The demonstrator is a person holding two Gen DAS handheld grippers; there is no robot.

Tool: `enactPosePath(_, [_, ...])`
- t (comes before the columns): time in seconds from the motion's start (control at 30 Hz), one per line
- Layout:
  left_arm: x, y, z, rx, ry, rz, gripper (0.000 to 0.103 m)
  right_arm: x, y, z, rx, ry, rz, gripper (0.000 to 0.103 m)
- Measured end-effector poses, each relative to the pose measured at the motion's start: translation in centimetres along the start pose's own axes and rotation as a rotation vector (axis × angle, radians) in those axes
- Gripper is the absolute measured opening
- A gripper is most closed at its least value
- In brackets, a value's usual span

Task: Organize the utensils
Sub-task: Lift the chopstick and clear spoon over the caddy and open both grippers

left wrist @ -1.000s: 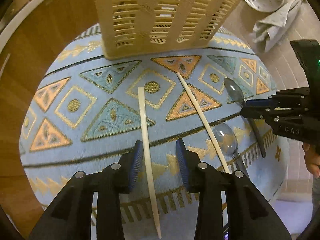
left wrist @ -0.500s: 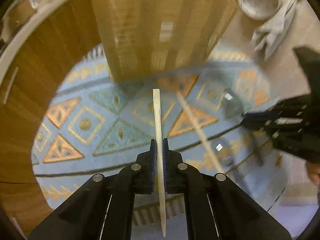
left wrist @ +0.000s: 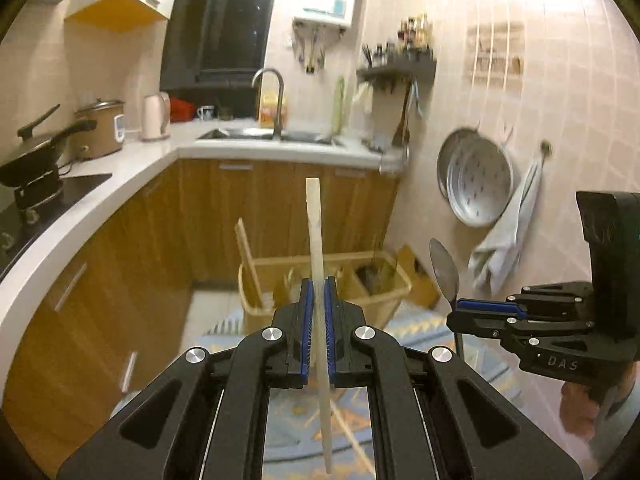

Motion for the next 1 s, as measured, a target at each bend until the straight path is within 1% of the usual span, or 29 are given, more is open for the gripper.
enactPosePath(0.07, [0.6, -0.3, -0.2, 0.012, -0.036, 0.005, 0.004, 1.2, -0.4, 0.2, -0.019, -0.041, 0.007, 0.01])
enactPosePath(0.17, [2.4, 0.1, -0.2, 0.043, -0.108, 0.016, 0.004, 2.2, -1.2, 0.1, -0.04, -0.086, 0.008, 0.01])
enactPosePath(0.23, [3.5, 0.3, 0.0, 0.052, -0.138, 0.024, 0.004, 2.9, -1.6, 0.0, -0.064, -0.111, 0.008, 0.01])
enactPosePath(0.33, [4.6, 0.7, -0.1, 0.064, -0.181, 0.032, 0.004, 3.8, -2.3, -0.3, -0.079, -0.146, 0.004, 0.01])
enactPosePath(0.37, [5.0, 0.7, -0.1, 0.073, -0.199, 0.032, 0.004, 4.3, -2.4, -0.4, -0.087, -0.171, 0.005, 0.01])
enactPosePath(0.43, [5.9, 1.1, -0.4, 0.082, -0.244, 0.043, 0.004, 5.0, -2.6, -0.5, -0.084, -0.209, 0.001, 0.01])
enactPosePath(0.53, [7.4, 2.1, -0.9, 0.087, -0.312, 0.086, 0.004, 7.4, -2.6, -1.0, -0.061, -0.292, -0.04, 0.01])
enactPosePath(0.6, [8.0, 2.6, -1.5, 0.091, -0.343, 0.108, 0.004, 8.5, -2.7, -1.4, -0.06, -0.333, -0.064, 0.01])
enactPosePath(0.67, [8.1, 2.9, -2.5, 0.086, -0.357, 0.135, 0.004, 9.3, -2.9, -2.3, -0.083, -0.373, -0.061, 0.01])
enactPosePath(0.73, [7.9, 3.0, -3.5, 0.101, -0.368, 0.133, 0.004, 9.7, -3.0, -3.1, -0.092, -0.39, -0.062, 0.01])
enactPosePath(0.8, [7.8, 3.0, -4.0, 0.158, -0.407, 0.098, 0.004, 9.8, -3.4, -4.7, -0.119, -0.408, -0.065, 0.01])
enactPosePath(0.9, [8.0, 3.2, -4.5, 0.222, -0.458, 0.072, 0.004, 9.3, -3.7, -7.1, -0.143, -0.397, -0.059, 0.01])
enactPosePath(1.0, [7.7, 3.6, -5.3, 0.249, -0.465, 0.06, 0.004, 8.2, -3.9, -9.0, -0.158, -0.37, -0.046, 0.01])
Point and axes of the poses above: each gripper's, at about its wrist camera, not at the fingertips, and z roughly against the way its jaws point, y to its left, x to its top, the point moved 10 cm from there along -z, roughly the way its jaws point, and after that the axes turned 8 degrees about -y, right-handed, at the moved point
